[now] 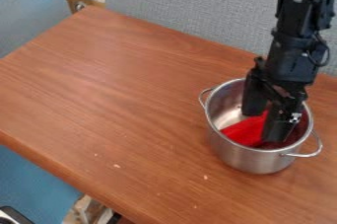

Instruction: Put the red object in the metal pot

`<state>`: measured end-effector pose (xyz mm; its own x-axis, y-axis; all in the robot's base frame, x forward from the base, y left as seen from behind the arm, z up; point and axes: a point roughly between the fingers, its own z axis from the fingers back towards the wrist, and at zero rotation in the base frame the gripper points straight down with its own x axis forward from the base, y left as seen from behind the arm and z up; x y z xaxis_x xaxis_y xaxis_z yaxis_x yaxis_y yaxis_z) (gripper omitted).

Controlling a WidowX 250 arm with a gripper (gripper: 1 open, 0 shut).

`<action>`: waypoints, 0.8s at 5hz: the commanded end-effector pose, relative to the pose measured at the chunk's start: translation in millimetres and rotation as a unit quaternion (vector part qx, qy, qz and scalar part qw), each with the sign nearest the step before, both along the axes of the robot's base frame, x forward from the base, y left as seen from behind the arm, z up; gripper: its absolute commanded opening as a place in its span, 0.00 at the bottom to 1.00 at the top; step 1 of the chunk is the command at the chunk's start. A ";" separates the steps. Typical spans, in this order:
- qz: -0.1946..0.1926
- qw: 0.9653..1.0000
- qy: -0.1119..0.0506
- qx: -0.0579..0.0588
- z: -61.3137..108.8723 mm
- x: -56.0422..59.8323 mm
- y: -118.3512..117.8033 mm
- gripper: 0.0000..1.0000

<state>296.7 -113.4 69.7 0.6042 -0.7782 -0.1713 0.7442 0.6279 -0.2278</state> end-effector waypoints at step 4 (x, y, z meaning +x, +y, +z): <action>0.018 1.000 -0.019 -0.002 7.4 6.8 3.6 0.00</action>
